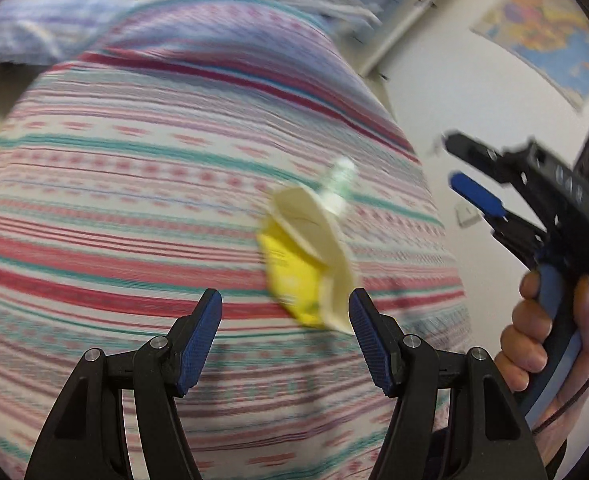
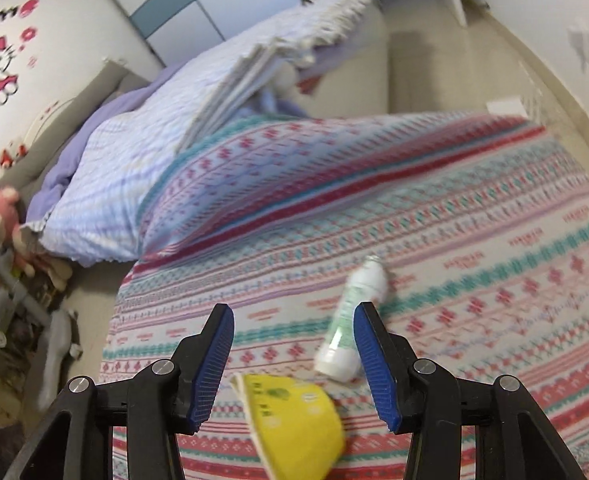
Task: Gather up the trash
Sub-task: 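Grasp the yellow paper bowl with left gripper while right gripper grasps white bottle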
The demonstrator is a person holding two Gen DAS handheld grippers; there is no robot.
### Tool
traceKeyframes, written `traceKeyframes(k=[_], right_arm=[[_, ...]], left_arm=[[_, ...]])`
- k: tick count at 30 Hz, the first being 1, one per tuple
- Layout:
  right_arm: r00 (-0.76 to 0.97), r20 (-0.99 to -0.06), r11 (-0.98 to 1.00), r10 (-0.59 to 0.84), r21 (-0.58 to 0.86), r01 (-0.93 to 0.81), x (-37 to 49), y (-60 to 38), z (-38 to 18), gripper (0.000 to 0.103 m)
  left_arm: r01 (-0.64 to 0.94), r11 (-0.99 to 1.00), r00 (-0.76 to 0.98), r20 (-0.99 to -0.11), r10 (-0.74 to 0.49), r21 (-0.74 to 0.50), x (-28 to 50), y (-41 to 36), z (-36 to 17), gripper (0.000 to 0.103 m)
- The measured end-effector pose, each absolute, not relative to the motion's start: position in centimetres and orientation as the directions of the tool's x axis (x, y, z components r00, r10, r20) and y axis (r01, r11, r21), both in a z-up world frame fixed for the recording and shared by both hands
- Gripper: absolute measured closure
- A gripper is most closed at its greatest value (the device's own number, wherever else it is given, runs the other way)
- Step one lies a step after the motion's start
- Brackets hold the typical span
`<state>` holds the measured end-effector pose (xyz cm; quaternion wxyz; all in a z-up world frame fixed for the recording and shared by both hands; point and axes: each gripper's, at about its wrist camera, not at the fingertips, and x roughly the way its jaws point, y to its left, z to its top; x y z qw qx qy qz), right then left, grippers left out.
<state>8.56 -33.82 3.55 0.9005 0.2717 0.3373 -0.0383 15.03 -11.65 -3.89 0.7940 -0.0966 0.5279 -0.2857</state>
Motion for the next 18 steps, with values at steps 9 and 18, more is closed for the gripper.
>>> traceKeyframes(k=[9,18], right_arm=[[0.660,-0.748,0.826,0.071,0.415,0.382,9.8,-36.9,0.5,0.045],[0.574,-0.812,0.777,0.104,0.426,0.463,12.2,-38.4,-3.6,0.045]], left_arm=[[0.369,0.819,0.277,-0.789,-0.549,-0.440,15.9,-17.5,-6.6,0.098],[0.392,0.861,0.366,-0.803,-0.470,-0.325,15.3,-15.3,-4.2,0.100]])
